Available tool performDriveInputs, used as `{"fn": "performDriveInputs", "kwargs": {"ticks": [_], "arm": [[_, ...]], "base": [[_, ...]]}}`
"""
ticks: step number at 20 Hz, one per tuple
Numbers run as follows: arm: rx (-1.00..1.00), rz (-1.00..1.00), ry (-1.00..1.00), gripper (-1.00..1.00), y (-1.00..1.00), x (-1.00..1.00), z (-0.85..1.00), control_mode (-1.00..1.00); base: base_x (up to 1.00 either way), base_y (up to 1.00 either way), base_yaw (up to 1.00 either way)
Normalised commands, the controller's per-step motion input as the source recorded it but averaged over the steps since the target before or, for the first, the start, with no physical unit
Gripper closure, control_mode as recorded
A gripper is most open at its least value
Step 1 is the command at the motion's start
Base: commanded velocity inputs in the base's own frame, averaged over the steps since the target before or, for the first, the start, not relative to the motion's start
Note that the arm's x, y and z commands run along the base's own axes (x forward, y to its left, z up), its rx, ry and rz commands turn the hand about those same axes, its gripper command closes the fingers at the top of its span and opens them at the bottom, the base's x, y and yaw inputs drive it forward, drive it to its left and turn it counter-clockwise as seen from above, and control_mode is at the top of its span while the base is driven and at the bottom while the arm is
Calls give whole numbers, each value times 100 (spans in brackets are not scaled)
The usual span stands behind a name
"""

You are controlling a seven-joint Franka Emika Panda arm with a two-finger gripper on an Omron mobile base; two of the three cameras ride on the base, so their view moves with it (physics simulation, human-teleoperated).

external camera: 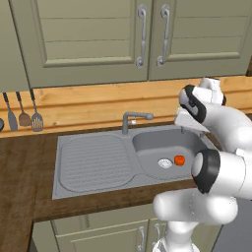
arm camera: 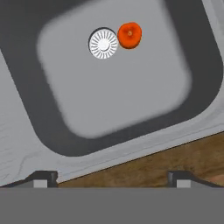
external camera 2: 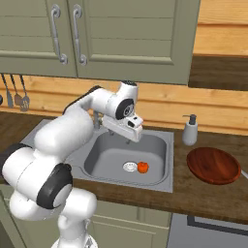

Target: Pick the squash from the sink and place it in the bowl. Then pick the bowl and place it in the microwave. Then close the microwave door and press the start button.

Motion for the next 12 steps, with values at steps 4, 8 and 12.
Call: {"fn": "performDriveInputs", "kwargs": {"ticks": [4,8,12], "arm": [[-1,-22,13,-100,-32,19,-100,-100],[1,-19,3,-100,-30,5,-89,-100],[4,-3,0,-100,-7,16,-53,-100]], "base": [[0,0,0],[0,0,0],[0,0,0]]}}
